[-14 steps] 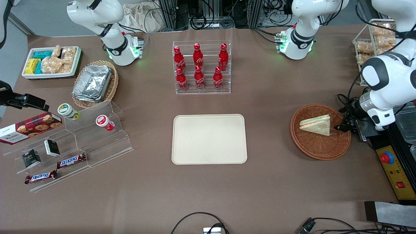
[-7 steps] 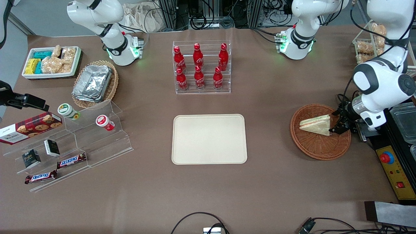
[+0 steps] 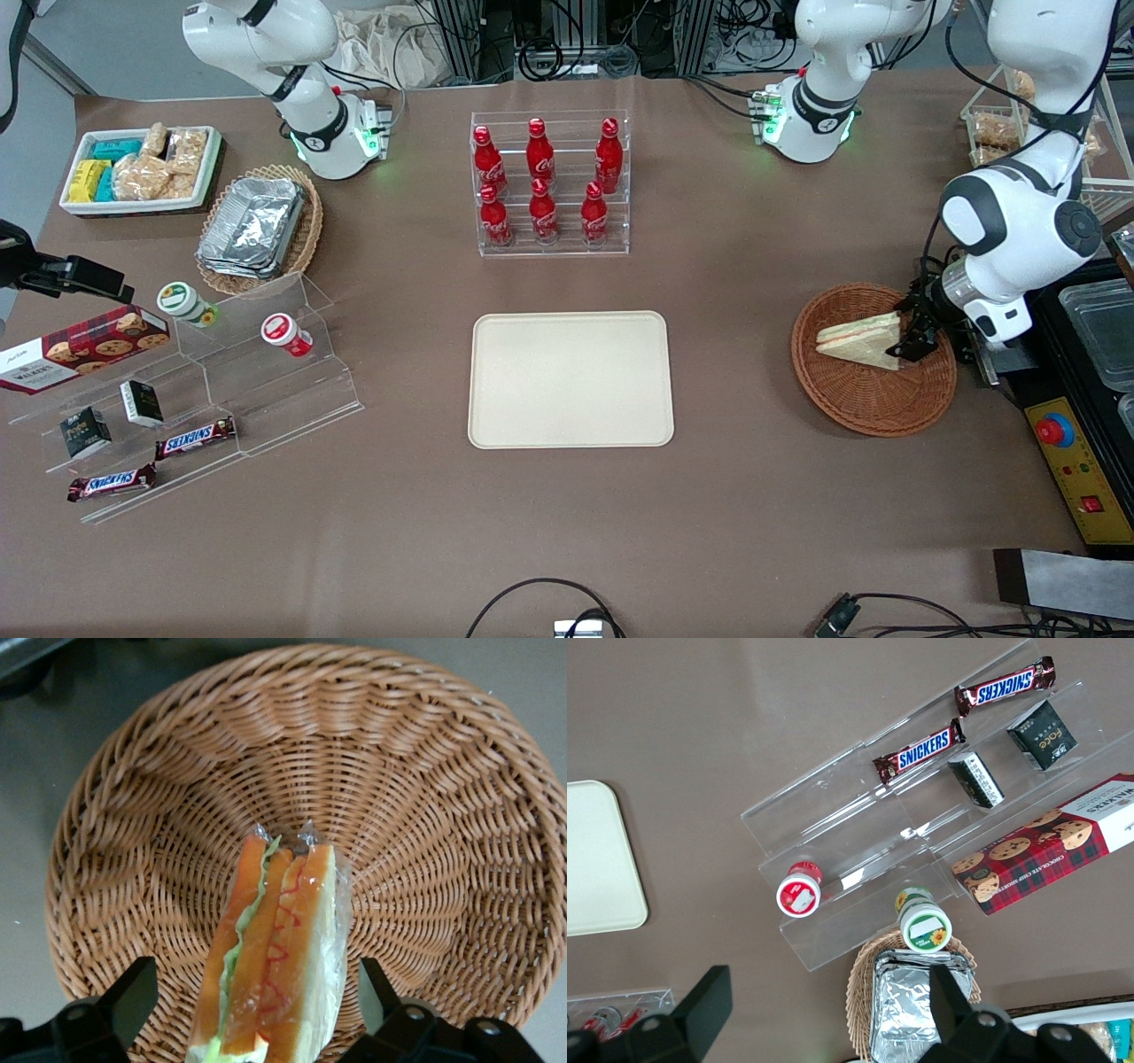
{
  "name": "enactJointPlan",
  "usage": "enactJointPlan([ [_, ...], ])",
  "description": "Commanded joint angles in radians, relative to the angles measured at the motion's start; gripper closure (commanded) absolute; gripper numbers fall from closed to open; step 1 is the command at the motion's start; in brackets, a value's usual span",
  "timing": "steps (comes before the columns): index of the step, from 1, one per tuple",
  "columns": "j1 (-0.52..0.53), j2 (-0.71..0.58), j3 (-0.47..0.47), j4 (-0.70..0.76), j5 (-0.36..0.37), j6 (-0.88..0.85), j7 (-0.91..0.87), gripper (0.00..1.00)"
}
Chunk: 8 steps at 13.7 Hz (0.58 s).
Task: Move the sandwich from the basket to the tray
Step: 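Lower the open left gripper onto the sandwich's upright edge, then close the left gripper on the sandwich and lift it from the basket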
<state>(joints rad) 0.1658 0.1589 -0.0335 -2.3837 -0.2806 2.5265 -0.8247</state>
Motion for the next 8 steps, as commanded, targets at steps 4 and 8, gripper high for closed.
enactJointPlan([
  [4, -0.046, 0.024, -0.005, -0.017, -0.045, 0.072, -0.013, 0.01],
  [8, -0.048, 0.028, -0.005, -0.017, -0.043, 0.074, -0.007, 0.70],
])
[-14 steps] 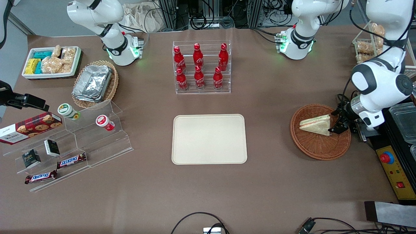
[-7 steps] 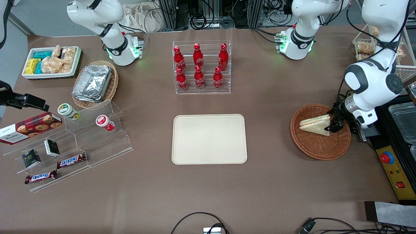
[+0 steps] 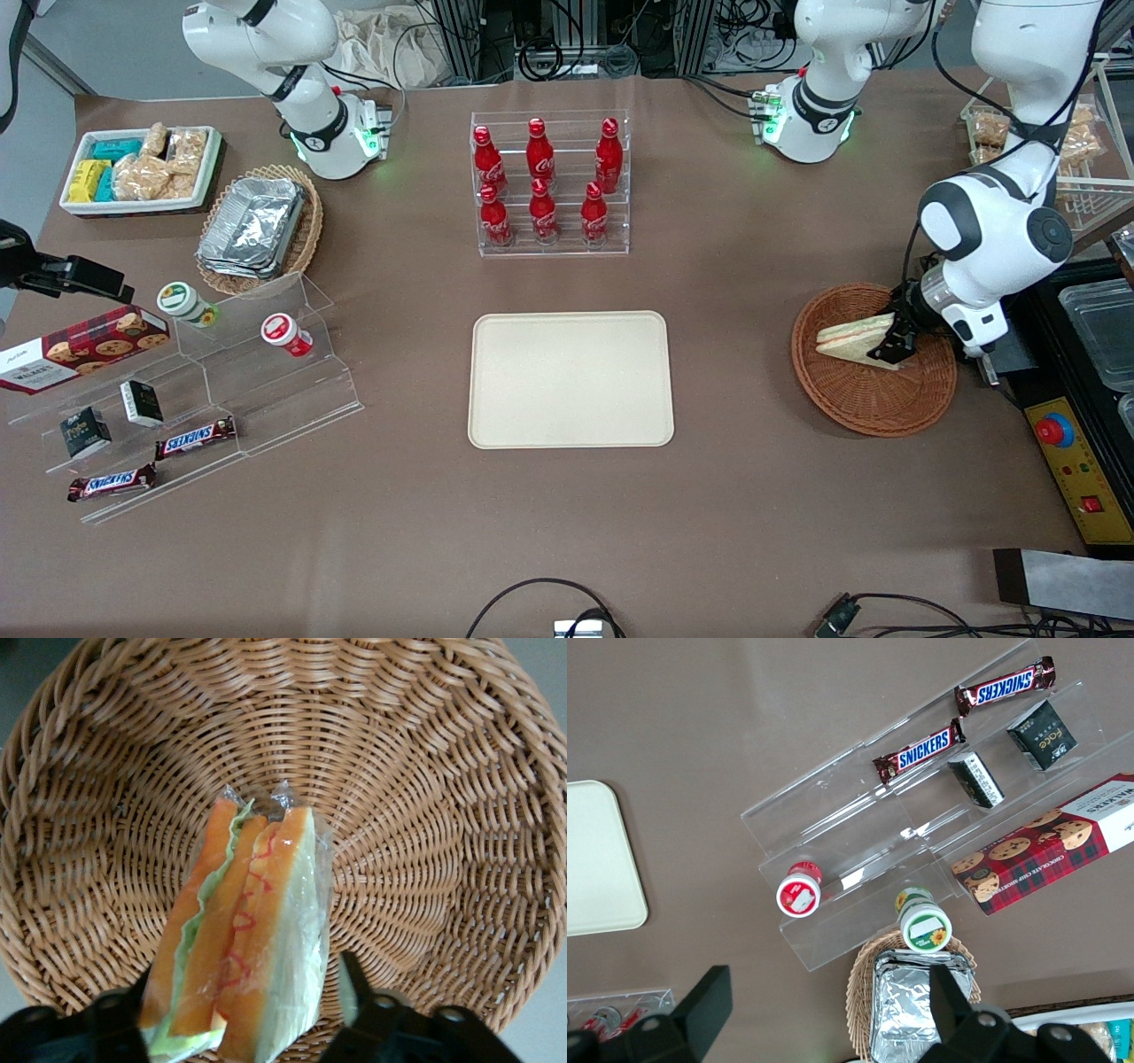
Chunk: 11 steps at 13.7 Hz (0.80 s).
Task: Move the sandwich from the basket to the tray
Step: 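Close the left gripper on the sandwich and lift it from the basket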
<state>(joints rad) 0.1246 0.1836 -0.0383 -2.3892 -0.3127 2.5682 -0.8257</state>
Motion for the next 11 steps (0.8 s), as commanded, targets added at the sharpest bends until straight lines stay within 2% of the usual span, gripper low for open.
enactJointPlan([
  [1, -0.008, 0.005, 0.000, -0.012, -0.011, 0.032, 0.005, 0.83],
  [2, -0.008, 0.005, 0.000, -0.012, -0.005, 0.032, 0.013, 0.91],
  [8, -0.008, -0.090, 0.003, -0.004, 0.017, -0.063, 0.105, 0.95],
  [11, -0.008, -0.153, 0.000, 0.010, 0.110, -0.144, 0.108, 0.96],
])
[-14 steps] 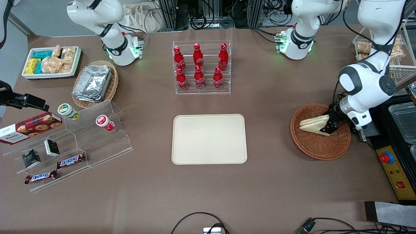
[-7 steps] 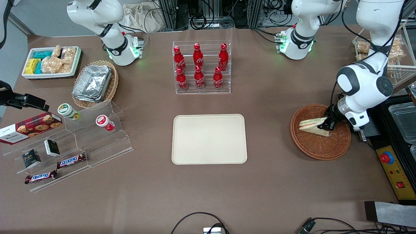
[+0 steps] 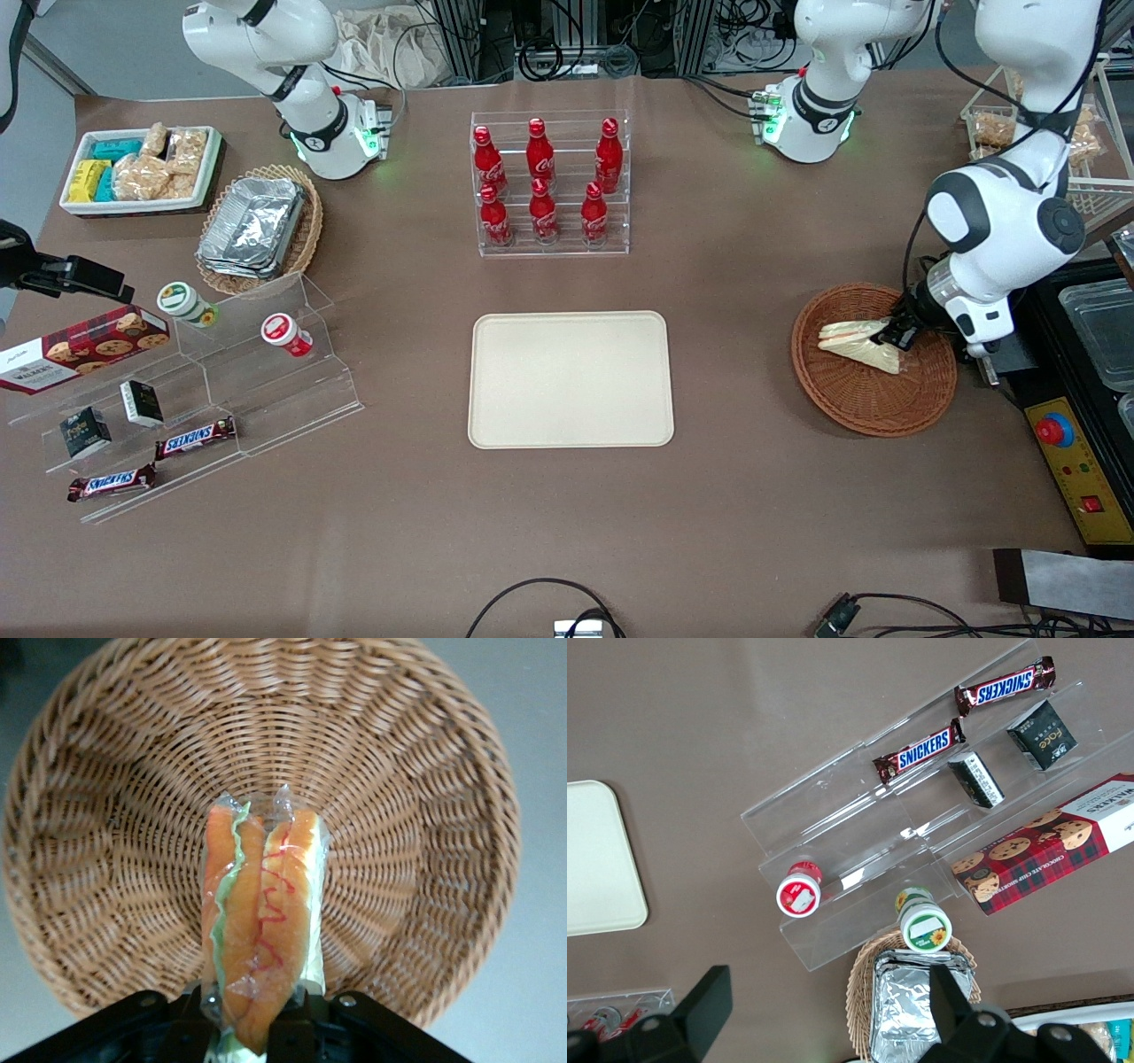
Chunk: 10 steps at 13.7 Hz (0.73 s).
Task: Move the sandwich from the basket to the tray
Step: 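Close the left gripper on the sandwich and lift it from the basket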
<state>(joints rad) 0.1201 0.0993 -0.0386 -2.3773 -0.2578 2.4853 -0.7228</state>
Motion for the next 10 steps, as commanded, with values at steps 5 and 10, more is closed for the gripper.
enactJointPlan([
  [5, -0.003, -0.122, -0.079, 0.142, 0.137, -0.290, 0.085, 0.95],
  [10, -0.003, -0.115, -0.233, 0.265, 0.201, -0.375, 0.111, 0.95],
])
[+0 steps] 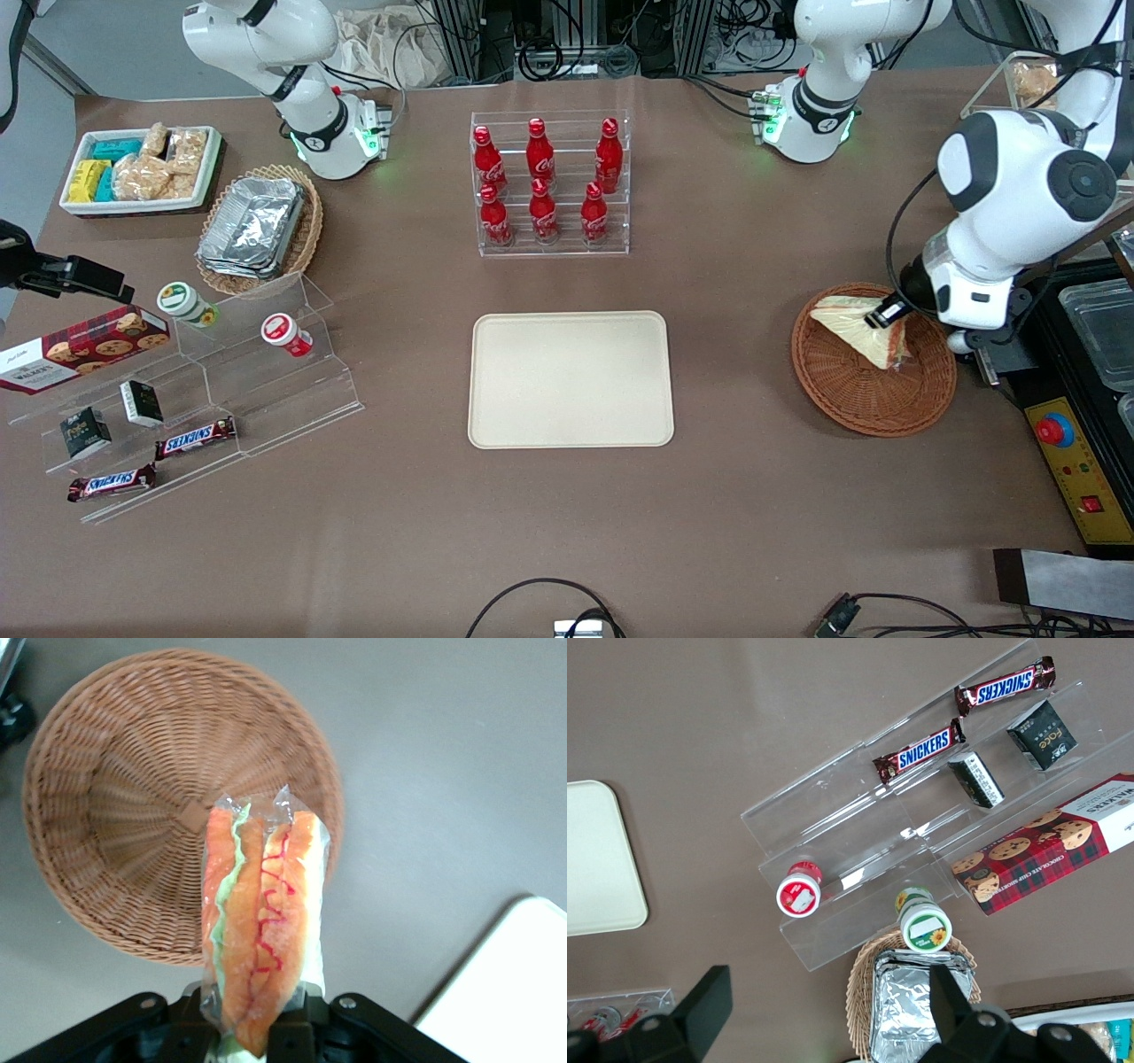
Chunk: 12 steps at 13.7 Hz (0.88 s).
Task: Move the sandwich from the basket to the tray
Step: 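Carry the held sandwich with the left gripper over the cream tray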
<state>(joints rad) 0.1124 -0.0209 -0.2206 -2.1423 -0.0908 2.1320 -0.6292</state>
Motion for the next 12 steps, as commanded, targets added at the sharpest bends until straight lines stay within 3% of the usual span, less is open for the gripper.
enactJointPlan([
  [1, 0.004, 0.009, -0.078, 0.045, 0.037, -0.023, 0.029, 0.95],
  [12, 0.003, 0.088, -0.348, 0.160, 0.045, -0.018, 0.094, 0.95],
])
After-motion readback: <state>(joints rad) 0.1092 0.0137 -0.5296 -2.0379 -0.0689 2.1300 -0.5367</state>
